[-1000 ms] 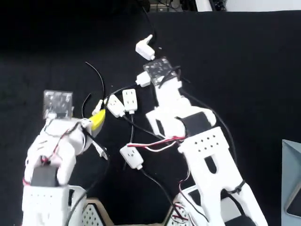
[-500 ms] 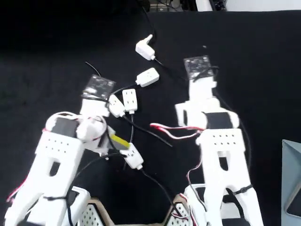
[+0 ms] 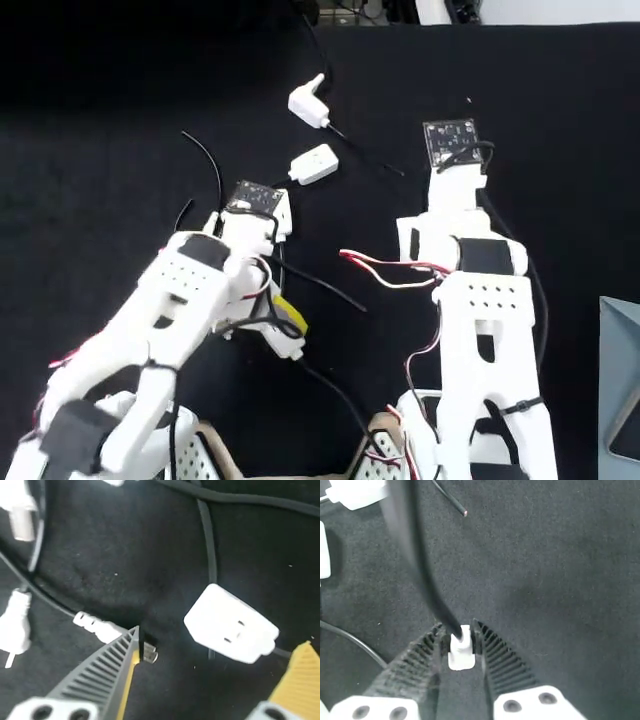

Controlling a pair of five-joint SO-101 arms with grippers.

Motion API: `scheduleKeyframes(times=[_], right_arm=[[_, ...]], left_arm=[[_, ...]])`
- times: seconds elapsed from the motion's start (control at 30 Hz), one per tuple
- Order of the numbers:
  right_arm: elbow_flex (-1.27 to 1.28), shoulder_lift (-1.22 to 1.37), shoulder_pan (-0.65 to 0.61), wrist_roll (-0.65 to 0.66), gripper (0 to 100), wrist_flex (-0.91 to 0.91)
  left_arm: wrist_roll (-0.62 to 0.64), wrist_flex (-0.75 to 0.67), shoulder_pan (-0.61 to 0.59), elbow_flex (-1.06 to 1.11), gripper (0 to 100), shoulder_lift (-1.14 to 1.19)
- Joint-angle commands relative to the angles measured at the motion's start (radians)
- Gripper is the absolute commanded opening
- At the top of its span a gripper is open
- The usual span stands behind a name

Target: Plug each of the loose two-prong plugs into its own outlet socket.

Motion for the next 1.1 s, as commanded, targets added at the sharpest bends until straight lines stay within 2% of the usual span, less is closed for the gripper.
scheduleKeyframes(times=[0.0,0.07,0.2,0.43,0.57,0.77,0.93,1.07], right_arm=[[-0.019,-0.024,-0.014,0.009,1.1,-0.011],[-0.019,-0.024,-0.017,0.009,1.1,-0.011],[-0.019,-0.024,-0.017,0.009,1.1,-0.011],[-0.019,-0.024,-0.017,0.009,1.1,-0.011],[-0.019,-0.024,-0.017,0.009,1.1,-0.011],[-0.019,-0.024,-0.017,0.009,1.1,-0.011],[-0.019,-0.024,-0.017,0.009,1.1,-0.011],[-0.019,-0.024,-0.017,0.009,1.1,-0.011]], left_arm=[[0.021,-0.032,0.05,-0.056,44,0.075],[0.021,-0.035,0.094,-0.056,42,0.114],[0.021,-0.035,0.157,-0.056,33,0.135],[0.014,-0.028,0.157,-0.056,11,0.089],[0.011,-0.025,0.143,-0.047,3,0.023],[-0.132,0.046,-0.012,-0.096,3,-0.138],[-0.316,0.097,-0.157,-0.147,3,-0.204],[-0.361,0.14,-0.16,-0.143,5,-0.213]])
